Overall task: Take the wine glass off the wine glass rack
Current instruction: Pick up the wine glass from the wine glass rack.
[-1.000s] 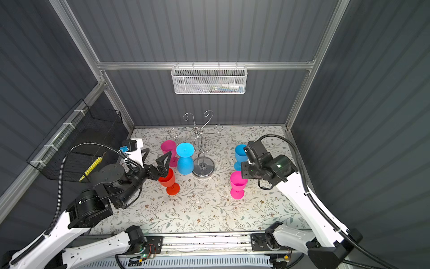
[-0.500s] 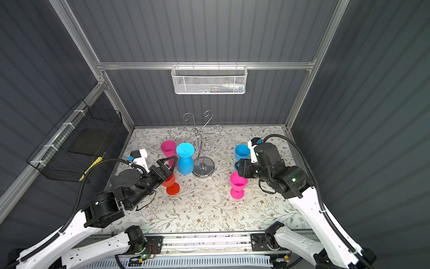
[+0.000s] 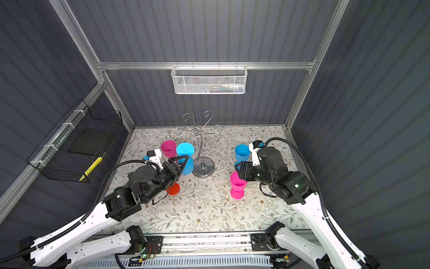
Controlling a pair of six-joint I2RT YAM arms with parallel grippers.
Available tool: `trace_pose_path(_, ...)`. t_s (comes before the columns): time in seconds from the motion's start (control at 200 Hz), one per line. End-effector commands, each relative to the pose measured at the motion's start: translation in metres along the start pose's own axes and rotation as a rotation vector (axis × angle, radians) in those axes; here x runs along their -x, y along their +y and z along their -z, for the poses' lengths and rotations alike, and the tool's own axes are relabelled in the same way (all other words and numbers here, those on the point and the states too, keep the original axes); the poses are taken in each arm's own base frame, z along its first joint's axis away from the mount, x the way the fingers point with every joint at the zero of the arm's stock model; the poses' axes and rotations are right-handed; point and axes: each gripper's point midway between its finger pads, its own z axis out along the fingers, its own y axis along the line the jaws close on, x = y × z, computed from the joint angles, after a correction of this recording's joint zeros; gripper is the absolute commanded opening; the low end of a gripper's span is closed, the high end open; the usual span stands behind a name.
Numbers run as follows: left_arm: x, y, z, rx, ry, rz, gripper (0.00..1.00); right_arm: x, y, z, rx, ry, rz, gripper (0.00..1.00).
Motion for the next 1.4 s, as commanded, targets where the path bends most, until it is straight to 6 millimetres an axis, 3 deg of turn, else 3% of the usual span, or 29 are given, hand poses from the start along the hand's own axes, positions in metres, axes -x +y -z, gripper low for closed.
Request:
trace_pose_path(0.0,0.008,0.0,0.0,-0.017,-0.054,0.04,0.51,-0.002,-0.003,-0.002,-0.002,-0.002,-0.012,0.64)
trace_pose_path(0.315,0.013,0.023,-0.006,0.002,-0.125,0.121,0.42,-0.003,-0.004,-0.004,-0.006,0.002,-0.016,0.64)
trace_pose_path(0.83,0.023,0.005,-0.009,-0.041,-0.177,0.069,0.39,-0.003,-0.005,-0.004,-0.004,0.001,-0.026,0.64)
trace_pose_path(1.396,0.037,0.006,-0.028,-0.042,-0.175,0.09,0.32,-0.007,-0.009,-0.001,-0.016,0.006,-0.027,0.65)
